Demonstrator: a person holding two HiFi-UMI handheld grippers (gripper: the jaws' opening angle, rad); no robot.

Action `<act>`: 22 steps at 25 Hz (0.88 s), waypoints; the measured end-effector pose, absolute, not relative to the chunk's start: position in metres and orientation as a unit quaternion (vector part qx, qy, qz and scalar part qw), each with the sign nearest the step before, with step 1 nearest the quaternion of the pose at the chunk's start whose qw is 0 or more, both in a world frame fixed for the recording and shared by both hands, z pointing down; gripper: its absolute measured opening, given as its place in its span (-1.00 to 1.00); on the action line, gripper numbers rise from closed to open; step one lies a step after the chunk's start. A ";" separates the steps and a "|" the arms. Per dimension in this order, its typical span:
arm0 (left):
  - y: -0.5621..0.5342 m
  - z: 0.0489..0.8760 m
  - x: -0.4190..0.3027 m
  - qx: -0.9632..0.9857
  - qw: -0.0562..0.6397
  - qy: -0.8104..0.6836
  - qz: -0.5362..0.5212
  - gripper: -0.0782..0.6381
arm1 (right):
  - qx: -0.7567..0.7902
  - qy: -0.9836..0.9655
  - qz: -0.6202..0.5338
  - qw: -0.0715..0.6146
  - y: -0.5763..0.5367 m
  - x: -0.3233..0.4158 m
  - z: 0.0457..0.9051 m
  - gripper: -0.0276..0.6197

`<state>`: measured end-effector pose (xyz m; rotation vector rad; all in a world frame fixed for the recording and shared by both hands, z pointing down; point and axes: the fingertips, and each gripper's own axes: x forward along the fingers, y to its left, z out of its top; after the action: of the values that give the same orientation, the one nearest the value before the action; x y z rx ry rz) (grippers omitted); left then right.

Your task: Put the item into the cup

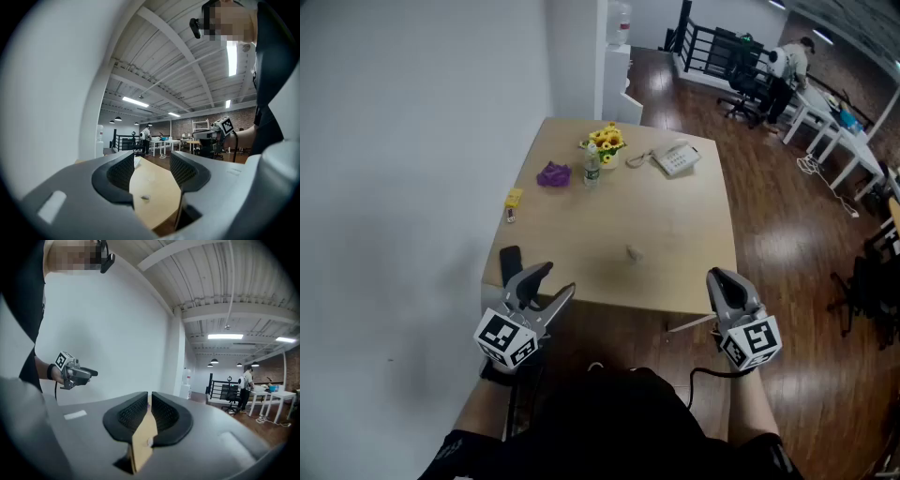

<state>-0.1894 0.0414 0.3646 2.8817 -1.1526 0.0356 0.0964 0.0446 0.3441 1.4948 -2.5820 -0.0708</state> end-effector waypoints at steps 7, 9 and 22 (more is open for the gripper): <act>0.023 0.385 -0.187 0.932 0.030 -0.360 0.024 -0.13 | 0.480 -0.870 0.016 0.114 0.006 0.090 0.383 -0.68; 0.014 0.392 -0.185 0.932 0.040 -0.359 0.029 -0.13 | 0.473 -0.871 0.029 0.128 -0.008 0.089 0.397 -0.65; -0.050 0.430 -0.151 0.927 0.078 -0.362 0.060 -0.13 | 0.380 -0.888 0.058 0.253 -0.119 0.059 0.516 -0.58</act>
<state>-0.1513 -0.0503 0.4295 2.7745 -1.0852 0.1808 0.0588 -0.1194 0.5161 1.0341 -2.4138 0.1567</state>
